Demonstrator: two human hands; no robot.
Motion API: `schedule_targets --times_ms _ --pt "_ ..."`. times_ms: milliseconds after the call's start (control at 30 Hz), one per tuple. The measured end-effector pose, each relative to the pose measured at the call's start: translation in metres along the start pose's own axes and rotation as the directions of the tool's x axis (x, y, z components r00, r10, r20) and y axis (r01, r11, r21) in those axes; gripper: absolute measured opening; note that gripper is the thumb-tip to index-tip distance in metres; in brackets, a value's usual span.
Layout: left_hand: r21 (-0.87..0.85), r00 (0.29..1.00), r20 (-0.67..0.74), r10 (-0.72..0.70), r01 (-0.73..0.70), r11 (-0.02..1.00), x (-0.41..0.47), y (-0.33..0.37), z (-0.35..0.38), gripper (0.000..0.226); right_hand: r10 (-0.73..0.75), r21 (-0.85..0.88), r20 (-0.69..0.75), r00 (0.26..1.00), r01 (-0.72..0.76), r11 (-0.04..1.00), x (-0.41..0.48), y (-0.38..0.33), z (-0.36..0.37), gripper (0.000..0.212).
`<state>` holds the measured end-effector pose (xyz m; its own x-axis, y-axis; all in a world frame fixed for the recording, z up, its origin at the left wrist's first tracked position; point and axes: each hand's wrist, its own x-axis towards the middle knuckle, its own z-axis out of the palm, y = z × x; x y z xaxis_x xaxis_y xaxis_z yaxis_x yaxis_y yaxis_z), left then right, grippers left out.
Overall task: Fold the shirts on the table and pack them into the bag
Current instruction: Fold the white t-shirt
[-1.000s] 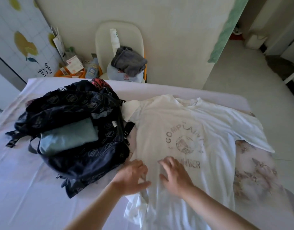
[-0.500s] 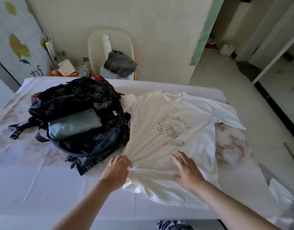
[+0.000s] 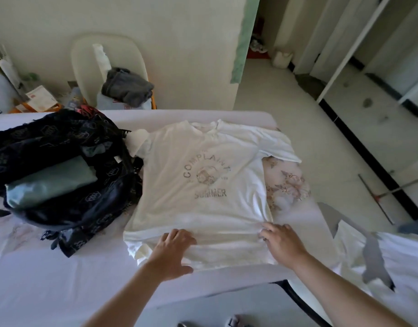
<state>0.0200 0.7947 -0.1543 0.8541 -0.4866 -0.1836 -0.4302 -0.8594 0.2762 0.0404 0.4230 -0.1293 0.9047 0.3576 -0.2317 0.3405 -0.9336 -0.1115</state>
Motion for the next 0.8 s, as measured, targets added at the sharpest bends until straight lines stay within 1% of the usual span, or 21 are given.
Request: schedule_targets --times_ms 33,67,100,133,167,233,267,300,333,400,433,500,533,600,633,667,733,800 --pt "0.030 1.000 -0.010 0.005 -0.004 1.000 0.002 0.004 0.000 0.077 0.013 -0.009 -0.003 1.000 -0.013 1.000 0.000 0.003 -0.003 0.026" --pt "0.043 1.000 -0.024 -0.003 0.004 0.999 0.005 0.008 0.001 0.079 -0.004 -0.030 0.006 1.000 0.004 1.000 0.001 0.004 -0.005 0.033" --pt "0.030 0.999 -0.040 -0.027 0.028 0.999 0.008 0.014 0.003 0.079 -0.036 -0.054 0.069 0.997 0.039 0.998 0.002 0.006 -0.006 0.047" --pt "-0.005 0.995 -0.076 -0.062 0.062 0.998 0.011 0.020 0.004 0.076 -0.075 -0.069 0.122 0.990 0.084 0.994 0.003 0.008 -0.004 0.062" --pt "-0.055 0.987 -0.120 -0.108 0.102 0.993 0.015 0.024 0.007 0.071 -0.093 -0.074 0.170 0.981 0.107 0.992 0.002 0.010 -0.001 0.072" --pt "-0.107 0.967 -0.155 -0.200 0.185 0.977 0.023 0.030 0.012 0.058 -0.094 -0.047 0.200 0.975 0.105 0.993 0.005 0.018 0.008 0.077" --pt "-0.089 0.961 -0.152 -0.232 0.220 0.971 0.027 0.031 0.014 0.052 -0.093 -0.023 0.181 0.979 0.099 0.995 0.008 0.023 0.013 0.075" --pt "-0.064 0.960 -0.117 -0.256 0.250 0.966 0.031 0.031 0.014 0.047 -0.091 -0.005 0.159 0.983 0.093 0.996 0.011 0.029 0.018 0.071" --pt "-0.046 0.958 -0.055 -0.282 0.280 0.959 0.035 0.033 0.011 0.045 -0.082 -0.005 0.106 0.991 0.083 0.997 0.015 0.034 0.022 0.064" --pt "-0.047 0.938 0.115 -0.327 0.334 0.941 0.040 0.042 -0.004 0.043 -0.087 0.043 0.102 0.991 0.083 0.996 0.017 0.037 0.012 0.040" --pt "-0.032 0.907 0.248 -0.340 0.358 0.933 0.042 0.048 -0.014 0.042 -0.091 0.082 0.133 0.987 0.081 0.993 0.017 0.038 0.003 0.028" --pt "0.019 0.808 0.505 -0.303 0.340 0.940 0.046 0.062 -0.037 0.043 -0.082 0.173 0.229 0.970 0.042 0.984 0.016 0.039 -0.015 0.008" --pt "0.016 0.746 0.600 -0.288 0.348 0.937 0.048 0.068 -0.049 0.045 -0.068 0.253 0.281 0.957 -0.006 0.967 0.016 0.041 -0.025 0.009" --pt "-0.013 0.641 0.714 -0.281 0.412 0.911 0.056 0.073 -0.073 0.047 -0.063 0.433 0.353 0.934 -0.103 0.896 0.021 0.046 -0.046 0.022" --pt "-0.027 0.619 0.735 -0.277 0.435 0.900 0.063 0.073 -0.085 0.042 -0.074 0.497 0.369 0.926 -0.130 0.858 0.028 0.050 -0.056 0.025" --pt "-0.038 0.620 0.736 -0.271 0.438 0.898 0.072 0.071 -0.095 0.033 -0.083 0.543 0.371 0.925 -0.143 0.828 0.036 0.054 -0.066 0.027" --pt "-0.028 0.663 0.690 -0.291 0.426 0.904 0.094 0.064 -0.114 0.014 -0.056 0.600 0.351 0.935 -0.179 0.780 0.057 0.062 -0.084 0.024" --pt "-0.044 0.730 0.598 -0.331 0.442 0.896 0.119 0.052 -0.132 0.009 0.027 0.629 0.315 0.949 -0.230 0.743 0.081 0.066 -0.103 0.016"
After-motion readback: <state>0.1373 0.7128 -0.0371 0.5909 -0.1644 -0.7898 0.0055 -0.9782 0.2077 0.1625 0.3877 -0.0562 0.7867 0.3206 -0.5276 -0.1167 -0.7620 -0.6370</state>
